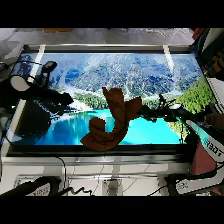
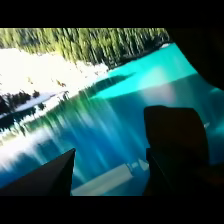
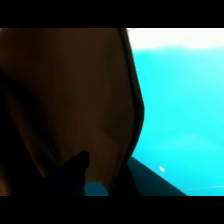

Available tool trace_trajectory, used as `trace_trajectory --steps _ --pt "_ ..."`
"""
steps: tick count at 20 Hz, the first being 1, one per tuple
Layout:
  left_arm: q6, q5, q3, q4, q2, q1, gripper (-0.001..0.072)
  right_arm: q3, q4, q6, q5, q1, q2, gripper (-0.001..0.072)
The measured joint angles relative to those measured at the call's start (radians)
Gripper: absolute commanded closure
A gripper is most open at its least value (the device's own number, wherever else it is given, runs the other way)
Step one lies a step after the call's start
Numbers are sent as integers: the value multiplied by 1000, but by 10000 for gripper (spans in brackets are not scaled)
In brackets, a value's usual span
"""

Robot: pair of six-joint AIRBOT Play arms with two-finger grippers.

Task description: Fold the clothes and pants, and hang the long-sleeved shirts on hangers.

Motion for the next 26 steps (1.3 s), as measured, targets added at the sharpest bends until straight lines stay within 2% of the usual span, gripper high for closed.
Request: trace_trajectory --steps 3,4,9,15,19,21,26 --pt "-6 -50 -33 -62 -119 0 200 2 1 5 -41 27 -3 638" --pt "-11 -66 -45 -88 -161 0 200 3 -4 8 -51 32 -3 655" --pt "10 -131 -91 -170 -303 0 204 5 4 8 -71 45 -4 655" --pt "81 -231 -114 -48 -356 1 211 5 7 10 -74 47 -4 655" --pt "123 -277 -153 -53 -383 -16 211 5 7 10 -74 47 -5 655" --pt "133 -298 -169 -63 -399 -21 248 5 7 10 -72 47 -5 655" --pt "156 -316 -200 -89 -420 -37 250 5 7 10 -68 47 -5 655"
